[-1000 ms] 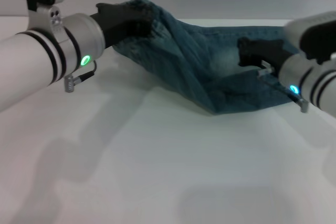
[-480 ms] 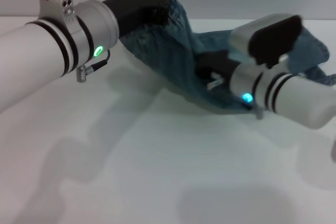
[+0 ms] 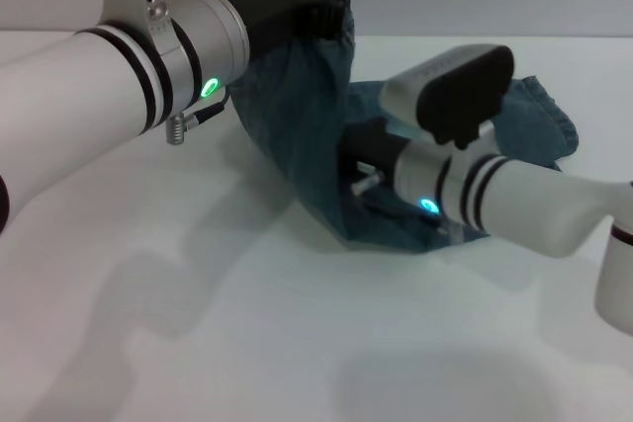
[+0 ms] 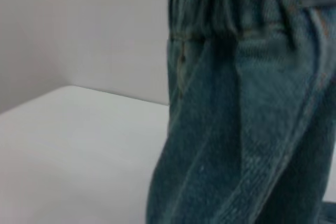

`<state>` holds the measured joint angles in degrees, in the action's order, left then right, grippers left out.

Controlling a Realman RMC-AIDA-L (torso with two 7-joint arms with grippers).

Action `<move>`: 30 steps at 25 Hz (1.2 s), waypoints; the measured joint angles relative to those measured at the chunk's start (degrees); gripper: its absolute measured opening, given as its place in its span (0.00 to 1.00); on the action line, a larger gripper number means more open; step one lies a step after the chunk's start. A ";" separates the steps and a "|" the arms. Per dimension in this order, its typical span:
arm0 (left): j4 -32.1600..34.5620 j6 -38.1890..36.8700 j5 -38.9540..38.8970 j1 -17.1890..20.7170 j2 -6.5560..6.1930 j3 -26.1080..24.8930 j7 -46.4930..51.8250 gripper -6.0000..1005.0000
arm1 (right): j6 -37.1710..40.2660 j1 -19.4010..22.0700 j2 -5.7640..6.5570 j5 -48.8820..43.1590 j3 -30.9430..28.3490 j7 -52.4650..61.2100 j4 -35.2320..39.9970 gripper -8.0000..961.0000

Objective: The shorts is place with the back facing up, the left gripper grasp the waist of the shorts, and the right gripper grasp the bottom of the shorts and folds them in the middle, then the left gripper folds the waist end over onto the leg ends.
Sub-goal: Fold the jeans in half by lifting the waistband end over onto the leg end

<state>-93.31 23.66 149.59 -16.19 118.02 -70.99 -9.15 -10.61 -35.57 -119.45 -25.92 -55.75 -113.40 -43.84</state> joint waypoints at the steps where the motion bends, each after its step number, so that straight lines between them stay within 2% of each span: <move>1: 0.00 0.00 0.00 0.00 0.00 0.00 0.00 0.05 | 0.61 0.76 0.16 -0.06 -0.36 -0.15 -0.09 0.01; 3: 0.05 -0.02 0.00 -0.04 -0.05 -0.05 0.00 0.05 | 0.79 3.35 0.49 -0.67 -2.15 -0.50 -0.62 0.01; 8: -0.21 -0.03 0.00 -0.07 -0.07 -0.19 0.01 0.05 | 0.51 13.24 0.86 -4.30 -10.22 -3.01 -6.16 0.01; 11: -0.96 -0.09 0.01 -0.19 -0.12 0.08 -0.18 0.05 | 0.55 16.19 0.74 -5.33 -12.86 -3.15 -7.31 0.01; 14: -1.91 -0.14 0.00 -0.20 -0.10 0.59 -0.64 0.05 | 0.62 15.30 0.52 -4.86 -12.79 -2.62 -5.10 0.01; 19: -3.95 -0.77 0.00 -0.19 -0.07 1.99 -1.15 0.05 | 0.46 10.03 0.02 -4.42 -8.66 0.62 -1.24 0.01; 26: -6.03 -0.93 0.00 -0.08 -0.08 3.68 -1.49 0.05 | 0.78 3.58 -0.13 1.79 -1.88 1.31 0.59 0.01; 30: -6.78 -1.19 0.00 0.01 -0.08 4.49 -1.49 0.05 | 0.75 1.94 -0.13 2.46 -0.51 1.47 0.61 0.01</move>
<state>-100.09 22.47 149.59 -16.19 117.95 -66.50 -10.64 -9.87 -33.64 -119.58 -23.46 -56.25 -111.94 -43.23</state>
